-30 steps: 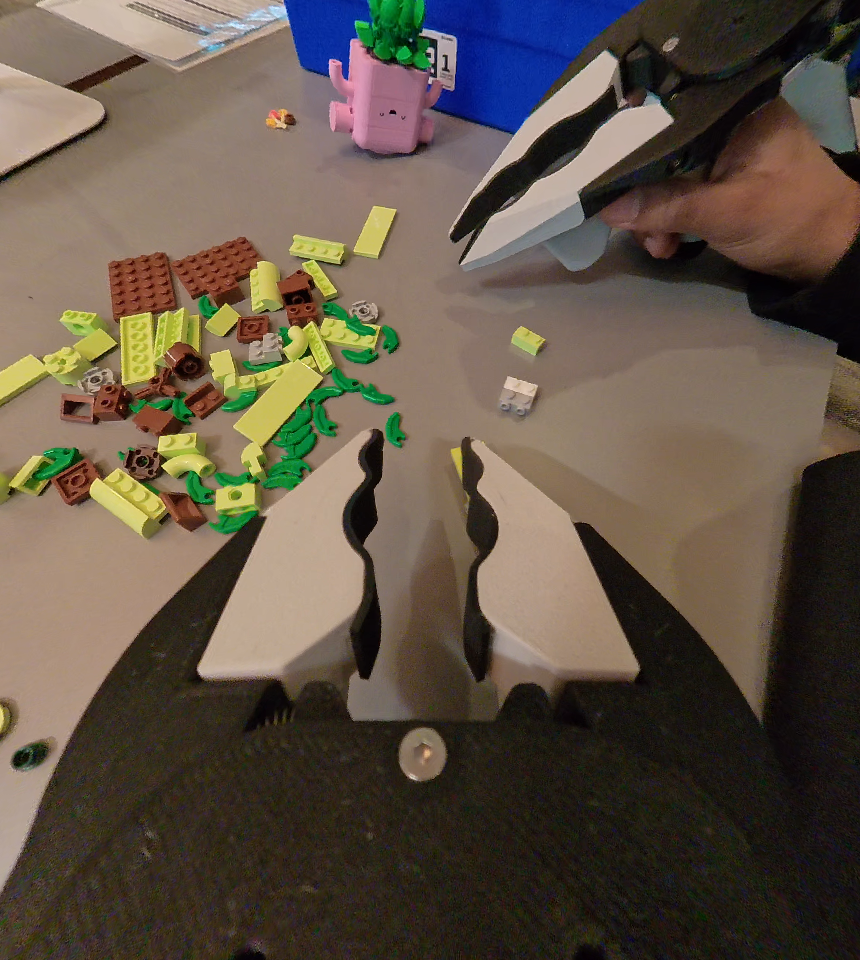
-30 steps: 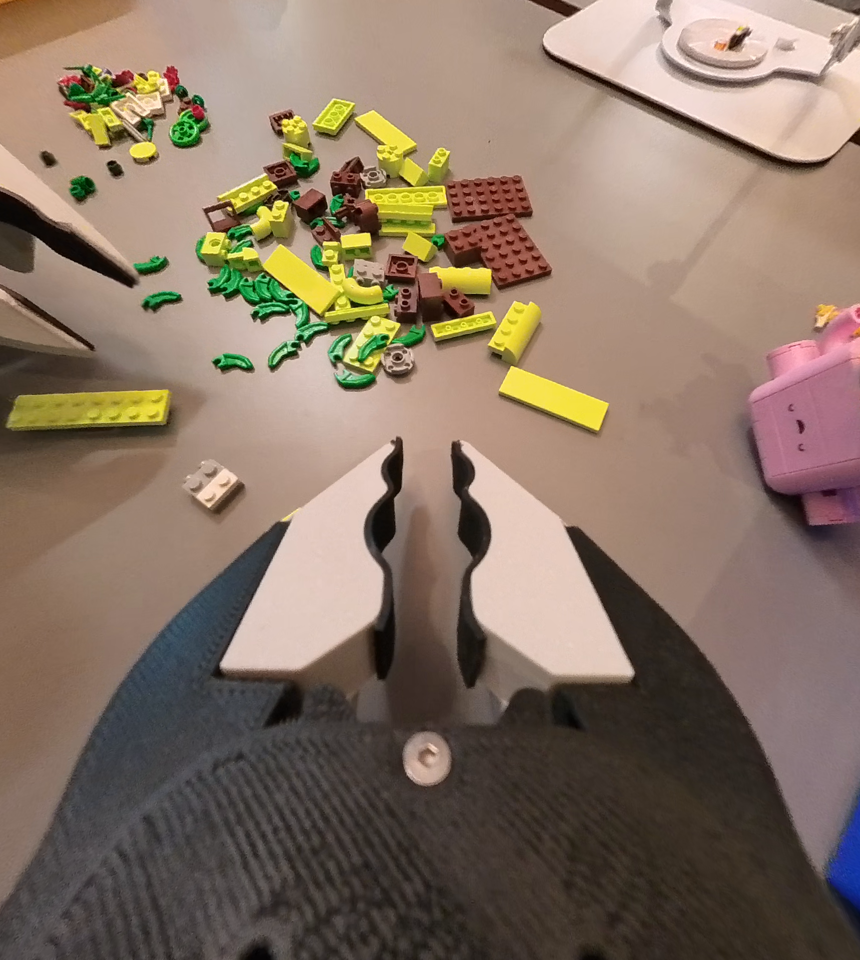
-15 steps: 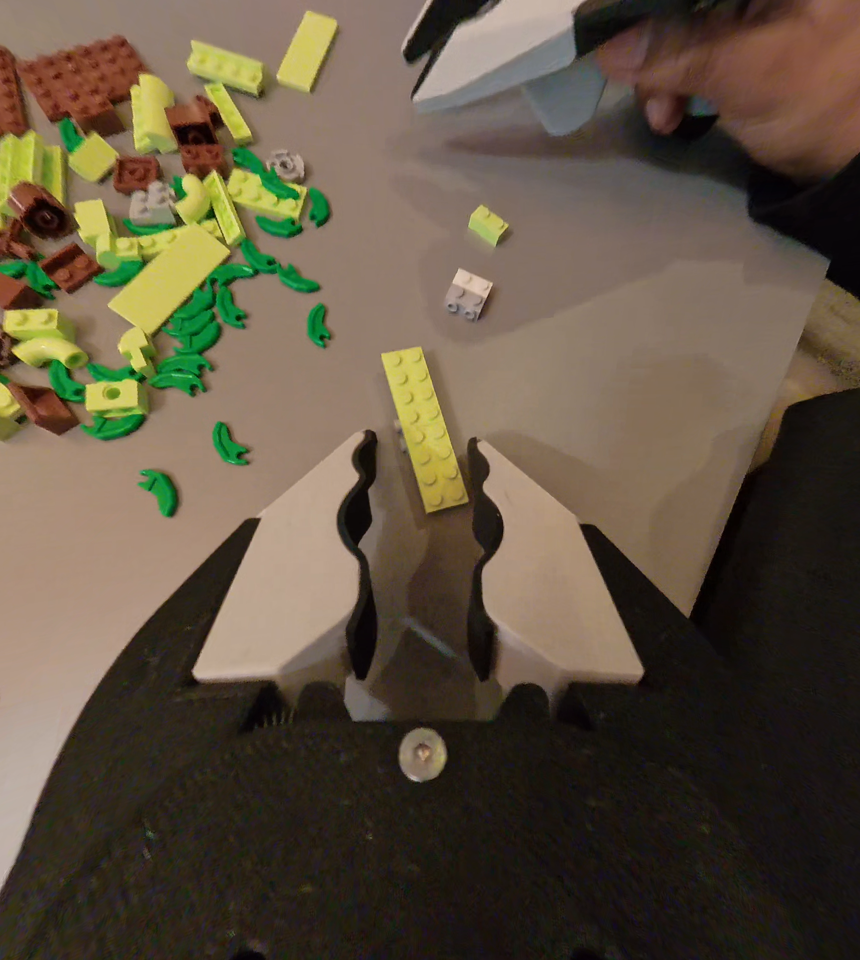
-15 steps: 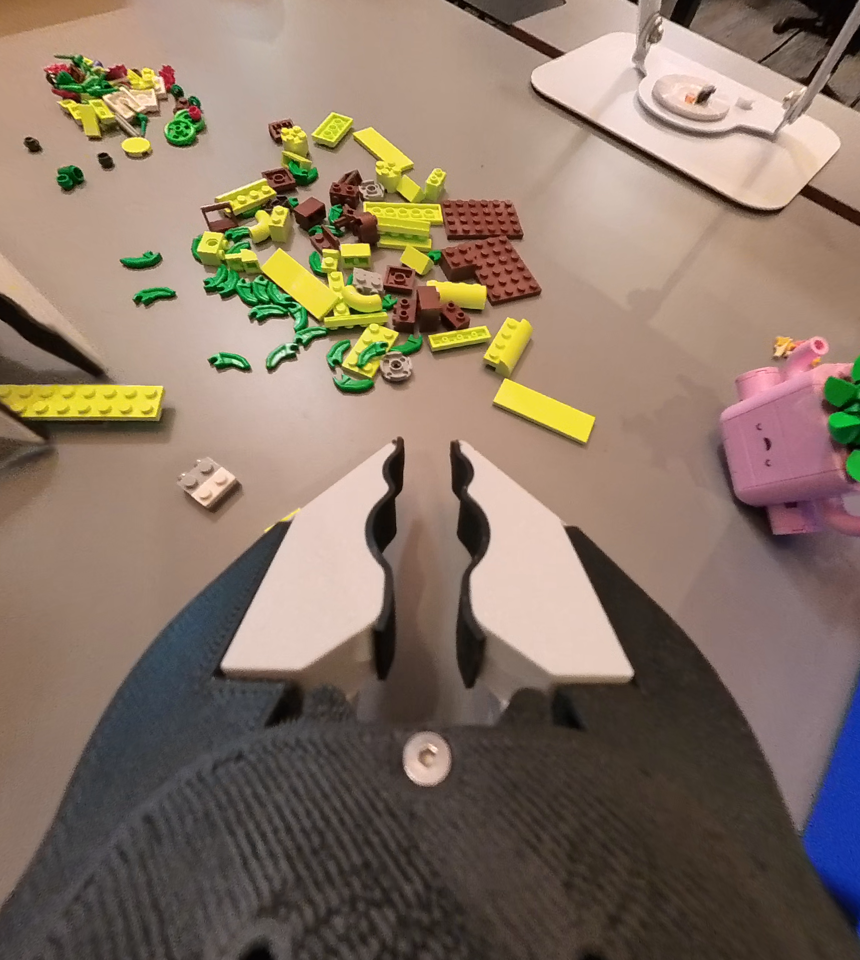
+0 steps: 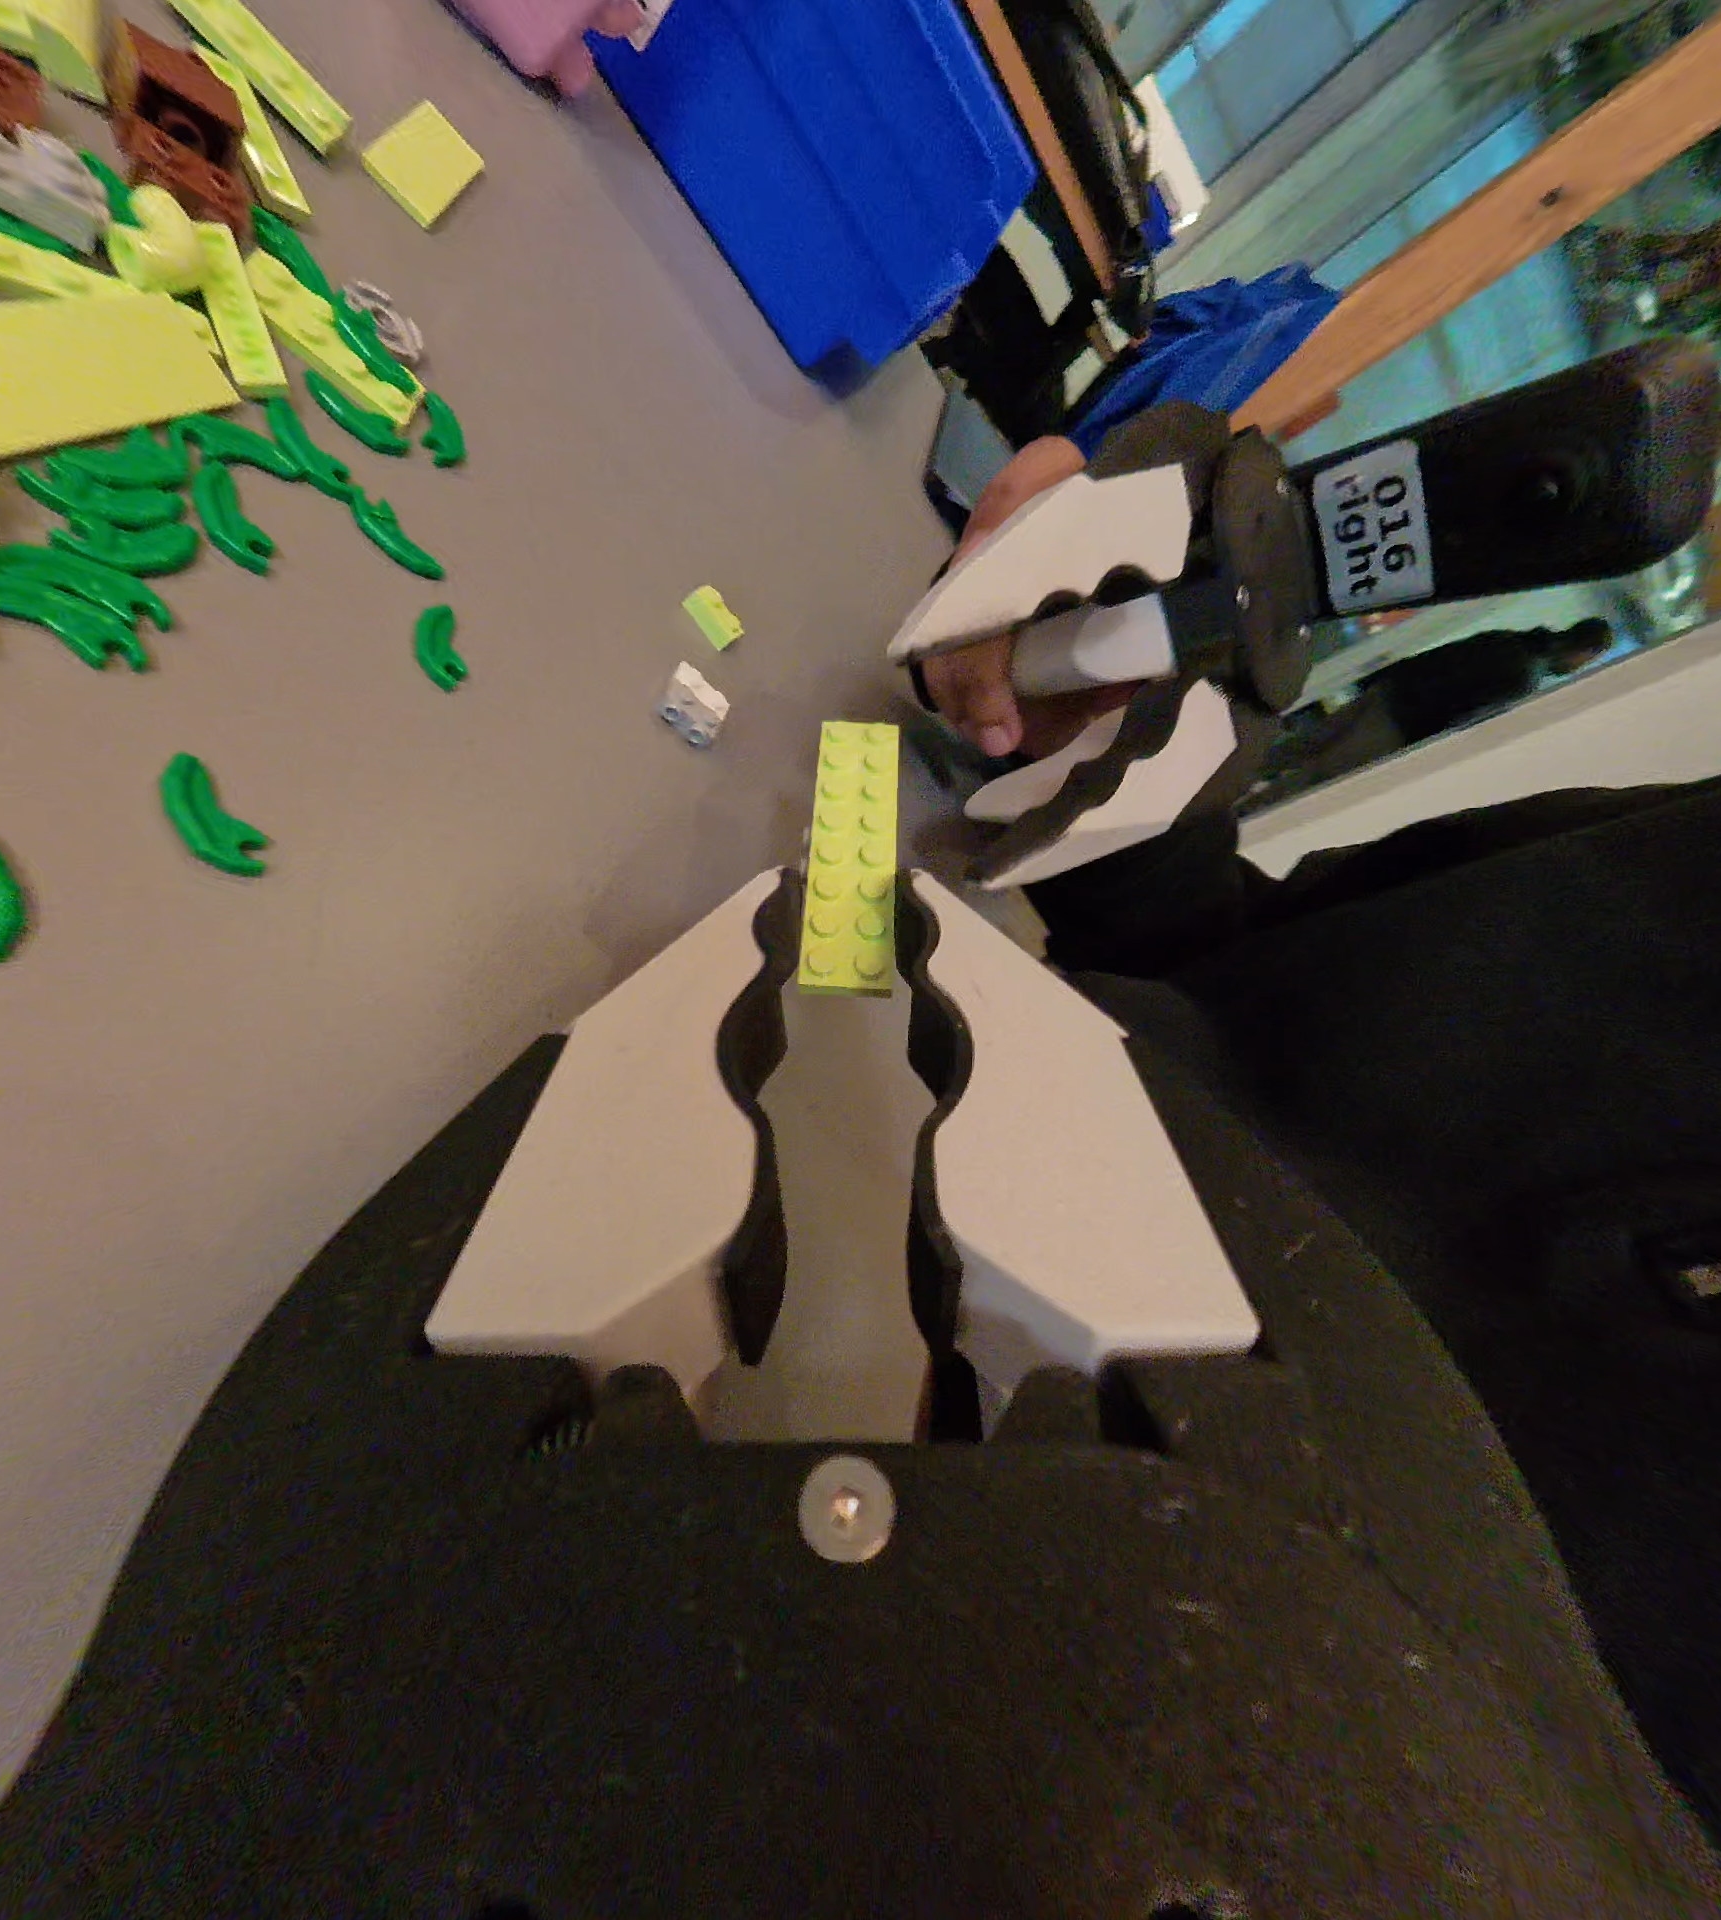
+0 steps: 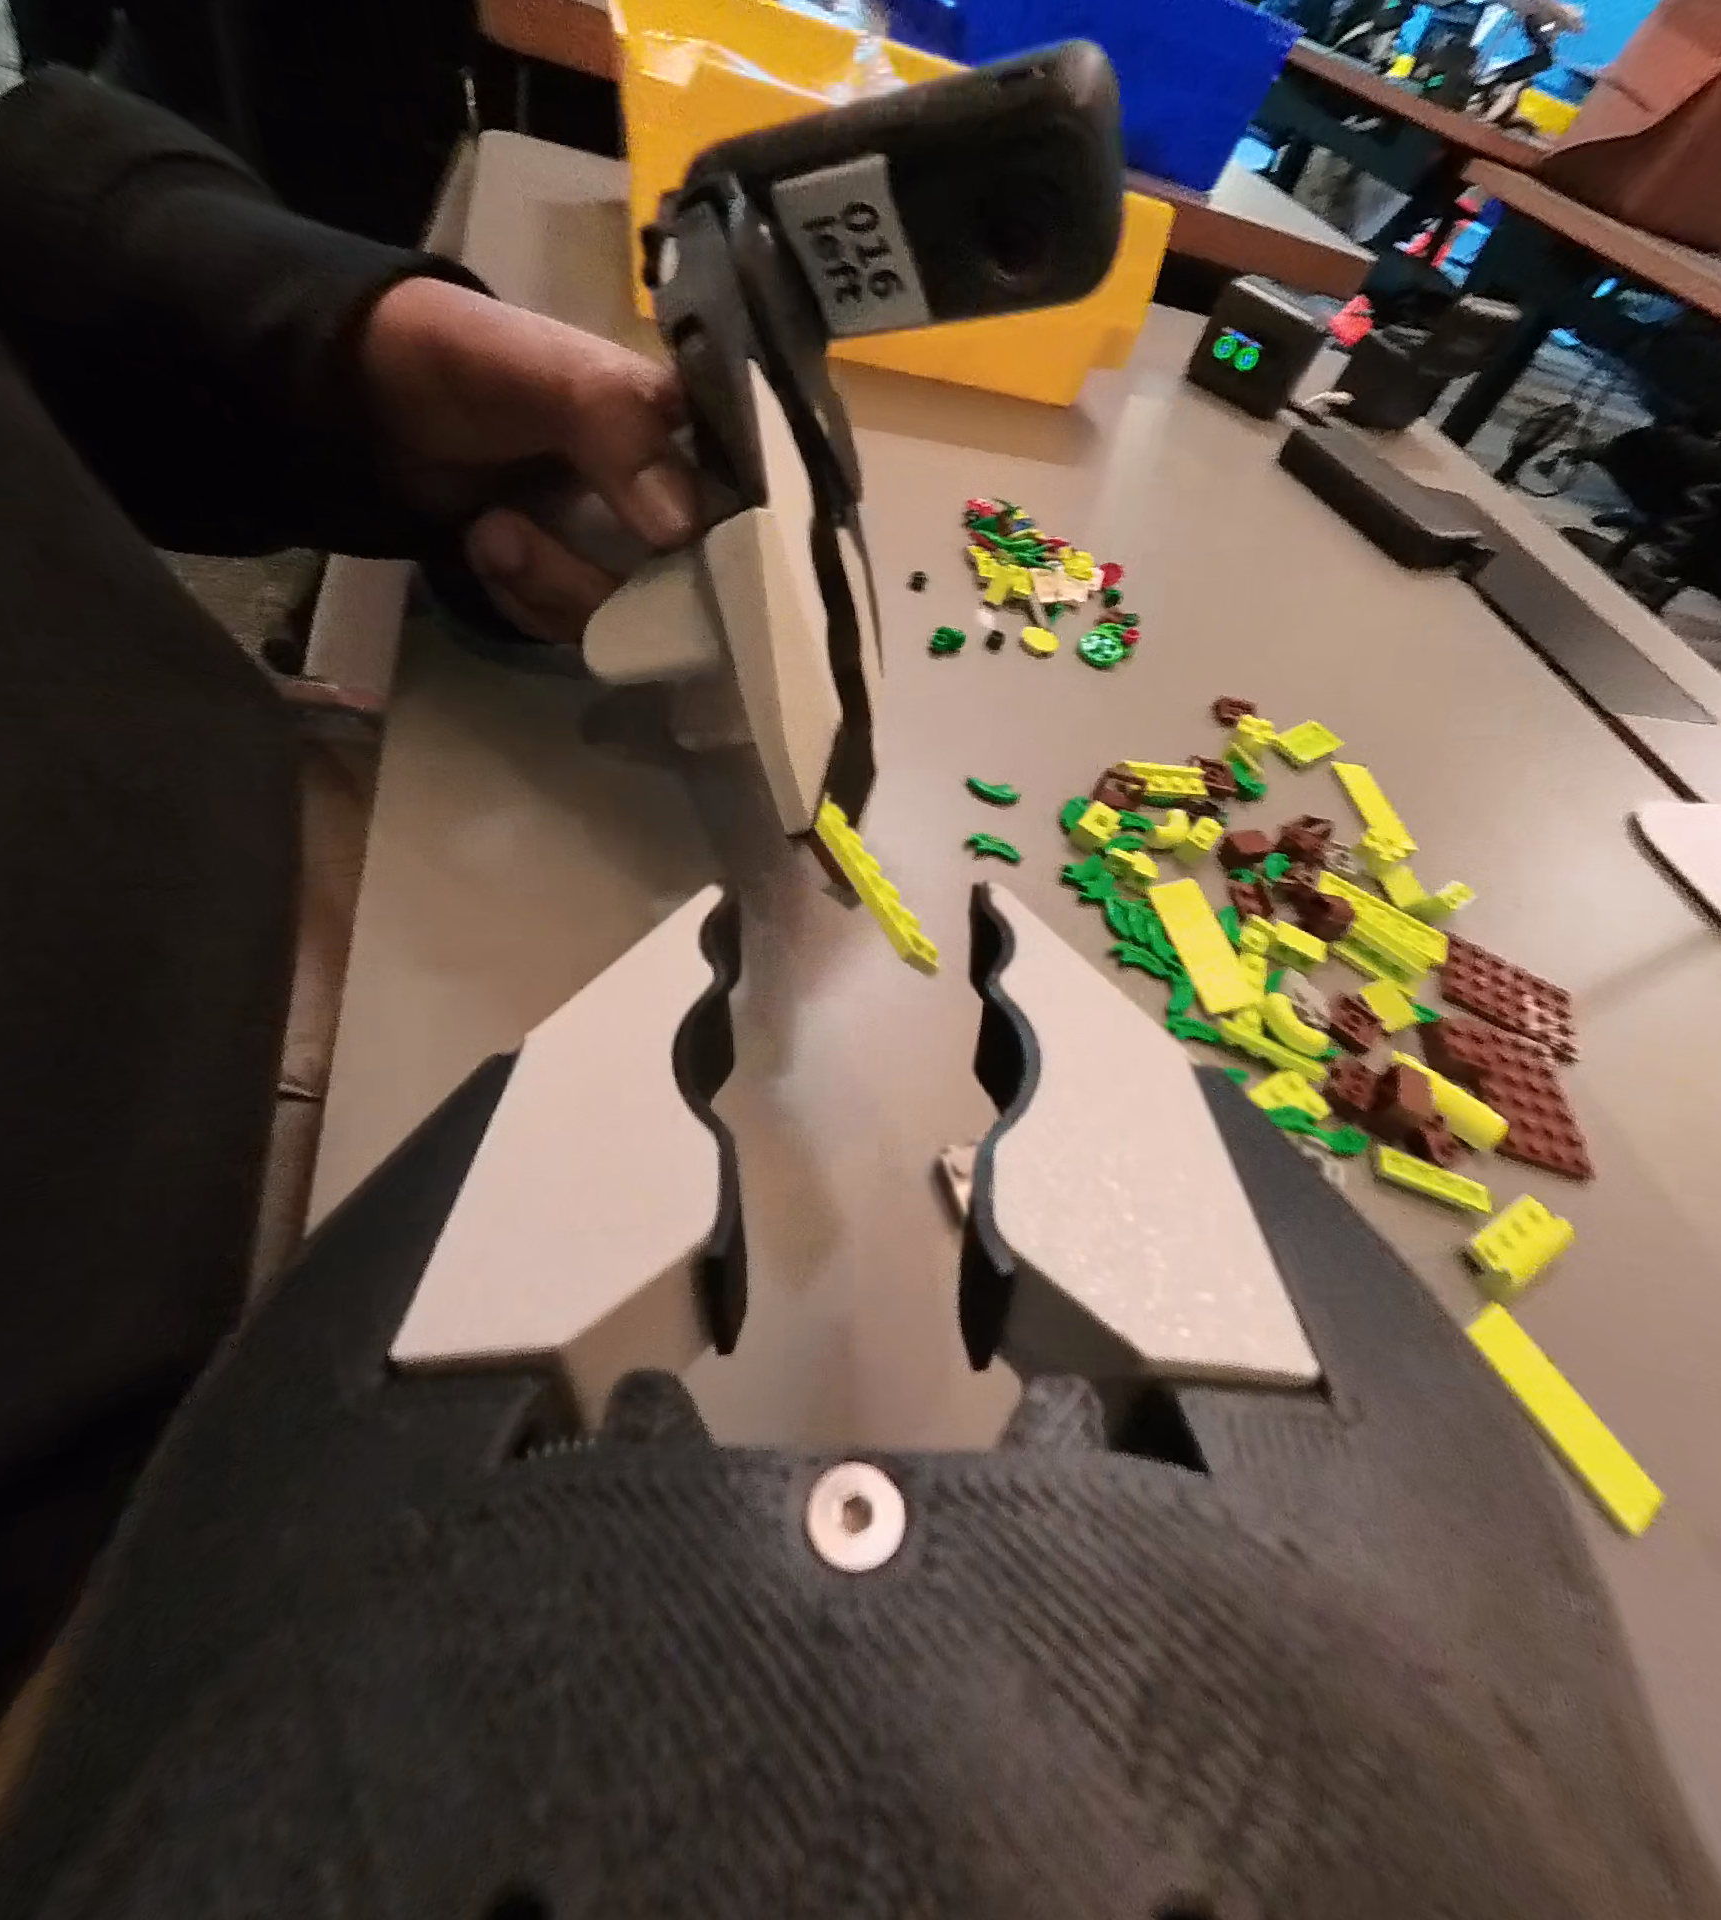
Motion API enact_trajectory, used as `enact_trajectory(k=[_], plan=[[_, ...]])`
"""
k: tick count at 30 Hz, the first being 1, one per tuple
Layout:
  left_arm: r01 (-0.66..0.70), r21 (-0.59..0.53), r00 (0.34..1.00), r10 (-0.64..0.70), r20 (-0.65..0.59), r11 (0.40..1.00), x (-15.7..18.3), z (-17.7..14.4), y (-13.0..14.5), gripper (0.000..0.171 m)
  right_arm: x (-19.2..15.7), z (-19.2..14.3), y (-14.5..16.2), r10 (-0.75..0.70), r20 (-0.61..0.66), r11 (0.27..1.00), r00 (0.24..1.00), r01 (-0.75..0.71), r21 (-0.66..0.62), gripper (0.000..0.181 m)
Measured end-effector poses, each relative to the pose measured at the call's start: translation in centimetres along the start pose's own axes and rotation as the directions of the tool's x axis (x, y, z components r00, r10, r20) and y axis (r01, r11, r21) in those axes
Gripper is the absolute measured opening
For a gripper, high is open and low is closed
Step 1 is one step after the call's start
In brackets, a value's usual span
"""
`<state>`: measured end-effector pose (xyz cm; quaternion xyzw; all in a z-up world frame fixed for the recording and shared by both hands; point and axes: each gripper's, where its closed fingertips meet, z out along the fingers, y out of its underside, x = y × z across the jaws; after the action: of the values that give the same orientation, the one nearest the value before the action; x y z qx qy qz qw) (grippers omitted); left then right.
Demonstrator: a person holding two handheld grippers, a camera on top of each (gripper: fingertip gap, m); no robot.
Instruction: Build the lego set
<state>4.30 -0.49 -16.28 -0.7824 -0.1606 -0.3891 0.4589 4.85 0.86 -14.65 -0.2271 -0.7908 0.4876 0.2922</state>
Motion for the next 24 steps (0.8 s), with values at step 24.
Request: enact_trajectory(k=[24], plan=[[-0.222,0.084,0.974,0.225,-0.022,0.971,1.3,0.5,-1.1,0.039,-0.2,-0.8,0.2,0.335,0.204,0.936,0.920,-0.349,0.034,0.009]])
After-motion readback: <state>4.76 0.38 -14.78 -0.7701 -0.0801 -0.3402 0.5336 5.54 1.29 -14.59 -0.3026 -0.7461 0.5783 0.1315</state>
